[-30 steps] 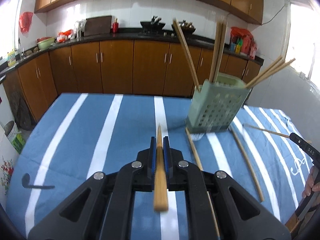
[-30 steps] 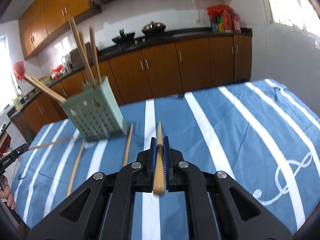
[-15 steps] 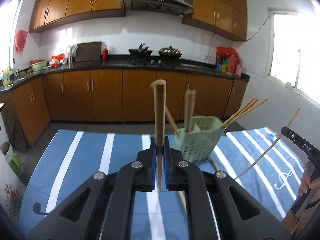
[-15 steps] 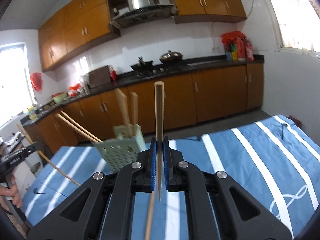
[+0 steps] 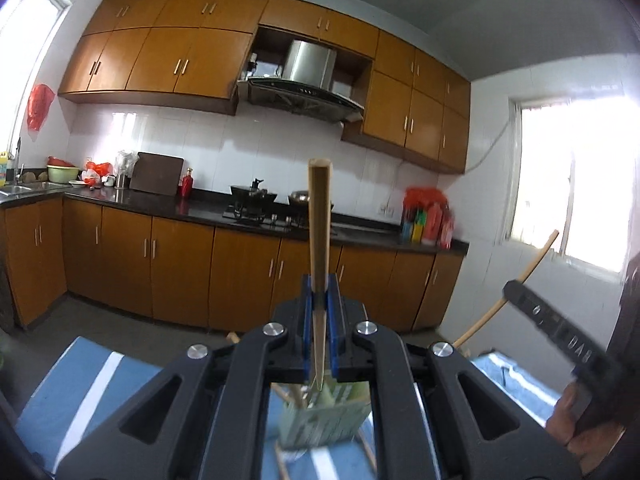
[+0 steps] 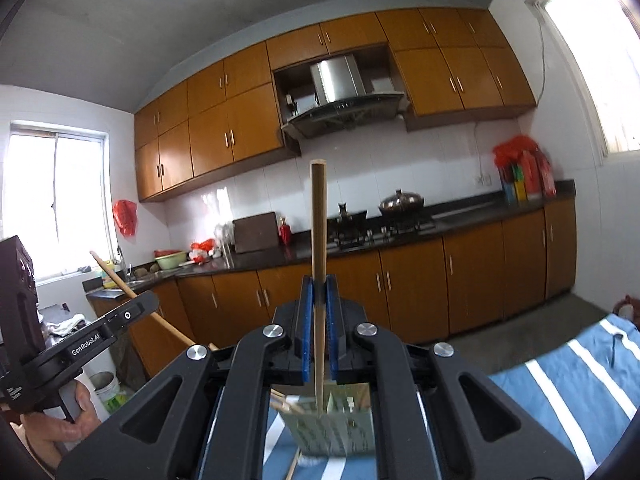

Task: Organize utensils
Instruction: 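Drop both chopsticks into the green holder by opening both tools, then move both open tools down to the last loose chopsticks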

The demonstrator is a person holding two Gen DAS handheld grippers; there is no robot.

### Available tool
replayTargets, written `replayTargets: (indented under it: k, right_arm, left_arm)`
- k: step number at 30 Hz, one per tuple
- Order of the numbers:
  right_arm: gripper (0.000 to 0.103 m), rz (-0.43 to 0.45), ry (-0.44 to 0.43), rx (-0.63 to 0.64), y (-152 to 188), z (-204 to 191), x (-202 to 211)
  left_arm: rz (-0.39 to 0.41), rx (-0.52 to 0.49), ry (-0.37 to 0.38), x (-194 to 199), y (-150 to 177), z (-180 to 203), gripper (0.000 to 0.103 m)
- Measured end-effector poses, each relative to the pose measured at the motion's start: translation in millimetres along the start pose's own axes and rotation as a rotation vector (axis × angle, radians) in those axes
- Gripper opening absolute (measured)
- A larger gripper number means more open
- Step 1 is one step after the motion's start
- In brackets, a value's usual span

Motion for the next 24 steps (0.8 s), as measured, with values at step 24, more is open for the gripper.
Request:
replayTargets:
  k: [24]
  right_arm:
    - [0.018, -0.101, 0.086, 0.04, 30.4, 8.5, -44.0]
  left_arm:
    - [-0.12, 0.01, 0.012, -59.5, 51.0, -4.4, 0.014]
Point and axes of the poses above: each gripper's, at about its wrist camera, not at the fingertips, and x roughly against the way its jaws point, z to its right, y to its underside, the point moved 3 cm from there along -x, roughly the way its jaws point, and after that the axes turned 12 degrees about -x, right-handed, at the moved point
